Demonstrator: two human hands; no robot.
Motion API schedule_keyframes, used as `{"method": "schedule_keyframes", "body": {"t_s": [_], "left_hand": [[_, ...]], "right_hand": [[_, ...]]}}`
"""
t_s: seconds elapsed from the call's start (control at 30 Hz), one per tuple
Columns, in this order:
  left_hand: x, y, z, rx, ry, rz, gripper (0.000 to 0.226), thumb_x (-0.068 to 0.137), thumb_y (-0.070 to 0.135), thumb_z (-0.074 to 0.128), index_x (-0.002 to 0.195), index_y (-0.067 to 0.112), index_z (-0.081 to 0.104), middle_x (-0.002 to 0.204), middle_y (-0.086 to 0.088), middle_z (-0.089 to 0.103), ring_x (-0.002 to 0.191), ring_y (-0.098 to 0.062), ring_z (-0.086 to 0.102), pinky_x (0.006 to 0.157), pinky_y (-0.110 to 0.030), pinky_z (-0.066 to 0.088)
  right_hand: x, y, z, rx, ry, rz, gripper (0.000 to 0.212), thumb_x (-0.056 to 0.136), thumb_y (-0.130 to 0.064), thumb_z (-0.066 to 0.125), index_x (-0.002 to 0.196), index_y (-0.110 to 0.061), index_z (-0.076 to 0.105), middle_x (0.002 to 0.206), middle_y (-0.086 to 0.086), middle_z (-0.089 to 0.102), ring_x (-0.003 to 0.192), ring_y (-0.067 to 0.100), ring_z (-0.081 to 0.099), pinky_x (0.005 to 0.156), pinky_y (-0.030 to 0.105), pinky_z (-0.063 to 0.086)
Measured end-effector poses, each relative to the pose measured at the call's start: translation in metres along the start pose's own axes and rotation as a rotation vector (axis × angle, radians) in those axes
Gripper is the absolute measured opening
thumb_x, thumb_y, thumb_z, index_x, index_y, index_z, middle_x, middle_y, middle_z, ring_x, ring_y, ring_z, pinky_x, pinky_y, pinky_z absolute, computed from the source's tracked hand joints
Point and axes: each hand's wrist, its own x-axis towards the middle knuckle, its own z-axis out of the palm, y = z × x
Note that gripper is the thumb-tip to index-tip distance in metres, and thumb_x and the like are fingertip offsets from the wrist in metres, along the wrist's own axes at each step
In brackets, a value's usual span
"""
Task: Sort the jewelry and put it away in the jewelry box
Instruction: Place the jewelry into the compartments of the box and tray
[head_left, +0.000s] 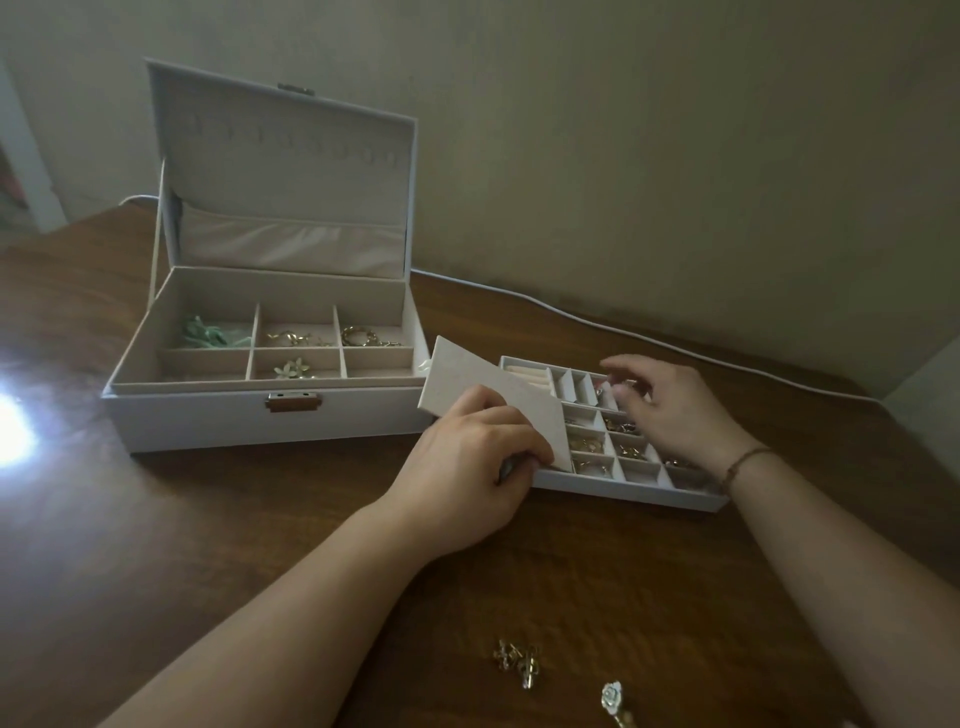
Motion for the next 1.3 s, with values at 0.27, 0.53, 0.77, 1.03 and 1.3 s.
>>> {"method": "schedule_keyframes", "body": {"t_s": [0.27, 0.53, 0.77, 1.03, 1.3], "left_hand": [[0.001, -0.001, 0.001, 0.016, -0.004, 0.02, 0.018, 0.095, 0.019, 0.067, 0.108, 0.028, 0.075, 0.109, 0.015, 0.068, 0.112, -0.009, 0.047, 0.089, -0.032, 0.05], [0.003, -0.003, 0.002, 0.055, 0.01, 0.048, 0.019, 0.089, 0.022, 0.064, 0.103, 0.031, 0.074, 0.104, 0.02, 0.063, 0.11, -0.007, 0.044, 0.085, -0.025, 0.041], [0.001, -0.004, 0.003, 0.063, 0.039, 0.049, 0.022, 0.089, 0.014, 0.068, 0.1, 0.032, 0.072, 0.101, 0.017, 0.066, 0.11, -0.006, 0.044, 0.086, -0.027, 0.038], [0.0, -0.001, 0.003, 0.054, 0.038, 0.041, 0.021, 0.089, 0.009, 0.07, 0.1, 0.027, 0.074, 0.101, 0.012, 0.069, 0.111, -0.014, 0.049, 0.088, -0.037, 0.043], [-0.001, 0.0, 0.001, 0.051, 0.032, 0.034, 0.021, 0.089, 0.01, 0.071, 0.099, 0.028, 0.074, 0.1, 0.012, 0.069, 0.11, -0.011, 0.049, 0.087, -0.026, 0.04]], "right_hand": [[-0.057, 0.06, -0.057, 0.11, 0.287, 0.086, 0.032, 0.095, -0.017, 0.057, 0.092, -0.049, 0.065, 0.097, -0.026, 0.067, 0.086, -0.01, 0.06, 0.072, 0.017, 0.043], [-0.192, 0.136, -0.082, 0.062, 0.183, 0.375, 0.042, 0.097, -0.017, 0.052, 0.097, -0.057, 0.063, 0.091, -0.022, 0.069, 0.061, 0.01, 0.064, 0.044, 0.017, 0.045], [-0.243, 0.136, -0.056, 0.019, 0.151, 0.326, 0.023, 0.09, -0.032, 0.062, 0.1, -0.053, 0.059, 0.111, -0.025, 0.059, 0.1, 0.001, 0.055, 0.08, 0.025, 0.043], [-0.23, 0.12, -0.039, -0.113, 0.188, 0.237, 0.02, 0.084, -0.01, 0.071, 0.093, -0.028, 0.071, 0.092, -0.02, 0.059, 0.082, -0.01, 0.054, 0.068, 0.003, 0.037], [-0.182, 0.092, -0.045, -0.071, 0.103, 0.139, 0.019, 0.087, -0.018, 0.068, 0.094, -0.036, 0.066, 0.091, -0.026, 0.056, 0.085, -0.009, 0.054, 0.064, 0.006, 0.037]]}}
